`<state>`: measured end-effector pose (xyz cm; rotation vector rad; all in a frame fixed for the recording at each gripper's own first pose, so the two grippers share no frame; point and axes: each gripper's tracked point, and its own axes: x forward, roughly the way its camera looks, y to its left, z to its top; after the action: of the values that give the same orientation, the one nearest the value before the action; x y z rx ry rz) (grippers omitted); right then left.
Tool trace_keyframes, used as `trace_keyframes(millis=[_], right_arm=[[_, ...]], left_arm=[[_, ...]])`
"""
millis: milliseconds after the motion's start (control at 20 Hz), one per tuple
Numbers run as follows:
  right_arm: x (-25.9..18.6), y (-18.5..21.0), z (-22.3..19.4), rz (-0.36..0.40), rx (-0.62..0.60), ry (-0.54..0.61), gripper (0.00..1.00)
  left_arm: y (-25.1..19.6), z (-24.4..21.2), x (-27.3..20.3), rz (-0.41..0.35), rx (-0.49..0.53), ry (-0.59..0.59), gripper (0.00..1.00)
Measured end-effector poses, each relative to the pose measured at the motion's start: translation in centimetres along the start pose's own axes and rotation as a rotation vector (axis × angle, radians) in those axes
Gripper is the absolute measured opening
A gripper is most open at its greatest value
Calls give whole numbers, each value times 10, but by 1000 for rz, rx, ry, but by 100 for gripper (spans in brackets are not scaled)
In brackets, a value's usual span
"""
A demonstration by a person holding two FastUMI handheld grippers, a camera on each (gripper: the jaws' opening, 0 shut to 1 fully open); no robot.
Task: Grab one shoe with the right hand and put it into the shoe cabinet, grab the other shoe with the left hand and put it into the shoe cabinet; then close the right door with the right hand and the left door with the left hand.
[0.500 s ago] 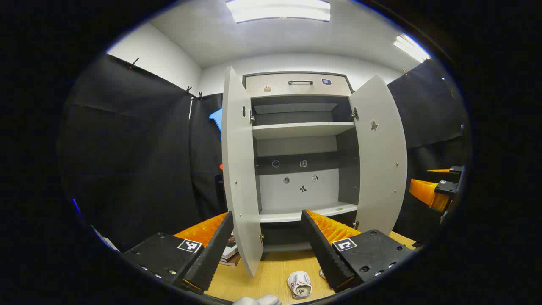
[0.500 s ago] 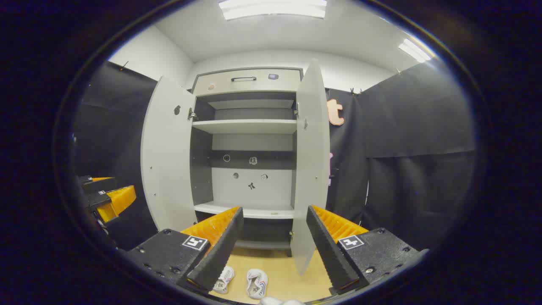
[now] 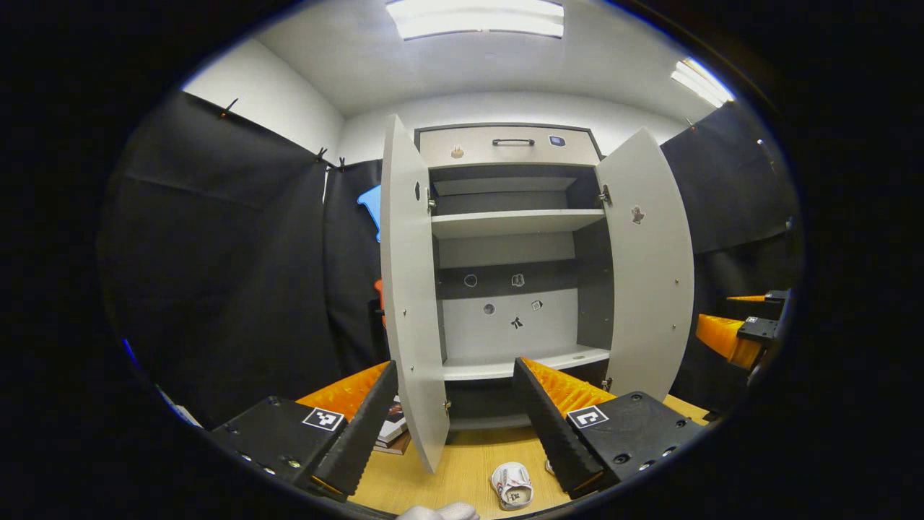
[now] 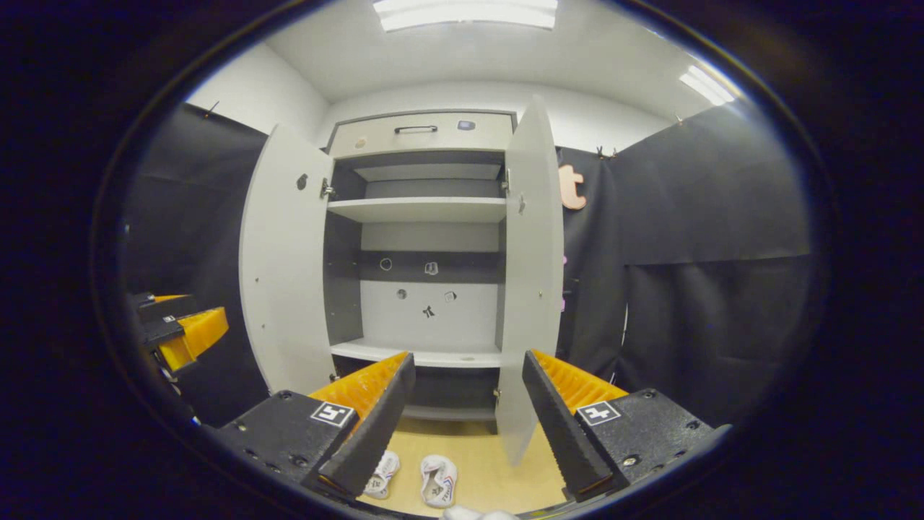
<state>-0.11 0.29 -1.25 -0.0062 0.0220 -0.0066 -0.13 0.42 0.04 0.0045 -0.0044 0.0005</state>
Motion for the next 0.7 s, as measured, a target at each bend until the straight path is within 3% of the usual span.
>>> trace_keyframes(millis=[200, 350, 700], right_arm=[[7, 7, -28, 14, -12, 47, 97], [10, 14, -75, 32, -31, 119, 97], [2, 48, -254, 107, 35, 415, 97]], left_arm=[[1, -4, 1, 0, 5, 10, 96], [1, -9, 2, -4, 11, 18, 96], [5, -25, 8, 6, 45, 58, 96]])
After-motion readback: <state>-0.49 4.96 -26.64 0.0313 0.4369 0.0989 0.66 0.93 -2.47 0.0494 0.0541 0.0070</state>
